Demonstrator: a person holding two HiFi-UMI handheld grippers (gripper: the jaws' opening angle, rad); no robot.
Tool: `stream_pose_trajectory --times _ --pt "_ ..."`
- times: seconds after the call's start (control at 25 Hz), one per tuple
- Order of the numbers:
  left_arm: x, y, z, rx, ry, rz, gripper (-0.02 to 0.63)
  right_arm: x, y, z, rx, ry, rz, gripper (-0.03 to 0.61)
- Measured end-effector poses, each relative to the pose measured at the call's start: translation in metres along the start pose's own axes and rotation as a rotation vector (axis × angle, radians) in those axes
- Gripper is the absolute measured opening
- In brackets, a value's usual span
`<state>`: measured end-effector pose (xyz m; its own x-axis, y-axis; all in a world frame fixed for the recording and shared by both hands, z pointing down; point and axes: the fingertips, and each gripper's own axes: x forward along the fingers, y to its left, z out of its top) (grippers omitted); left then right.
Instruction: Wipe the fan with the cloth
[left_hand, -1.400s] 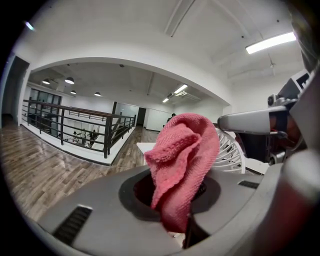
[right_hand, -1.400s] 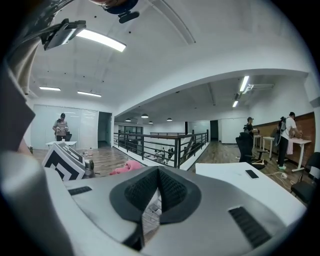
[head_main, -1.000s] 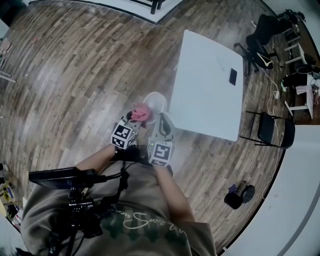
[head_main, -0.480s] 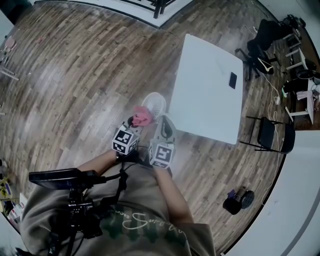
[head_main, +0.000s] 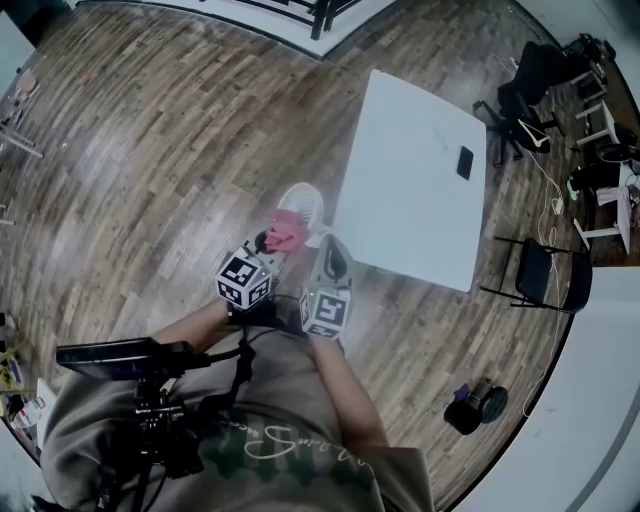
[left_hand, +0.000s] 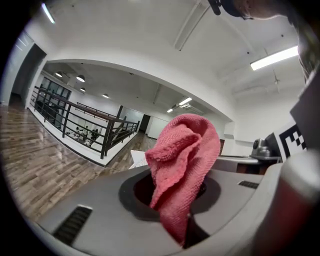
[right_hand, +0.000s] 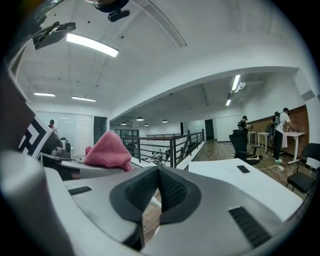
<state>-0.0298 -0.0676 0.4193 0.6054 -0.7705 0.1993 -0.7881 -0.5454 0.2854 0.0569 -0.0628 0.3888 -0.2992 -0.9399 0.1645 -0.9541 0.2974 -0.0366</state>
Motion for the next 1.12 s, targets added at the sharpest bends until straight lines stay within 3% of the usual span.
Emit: stream_pose_trajectory --times 0.52,0.8,1.12 --pt "0.031 -0.002 0.026 0.028 0.008 -0.115 0.098 0.000 -0.028 -0.005 0.033 0.006 -0.023 0.026" --pt "0.048 -0.002 0.039 0.067 -0.005 -0.182 0.098 0.004 -0.011 0.021 -0.143 -0.062 0.029 0.026" --pt "0.068 0.016 0.046 0.076 0.027 -0.206 0.100 0.024 -0.010 0.021 -0.118 -0.057 0.037 0.026"
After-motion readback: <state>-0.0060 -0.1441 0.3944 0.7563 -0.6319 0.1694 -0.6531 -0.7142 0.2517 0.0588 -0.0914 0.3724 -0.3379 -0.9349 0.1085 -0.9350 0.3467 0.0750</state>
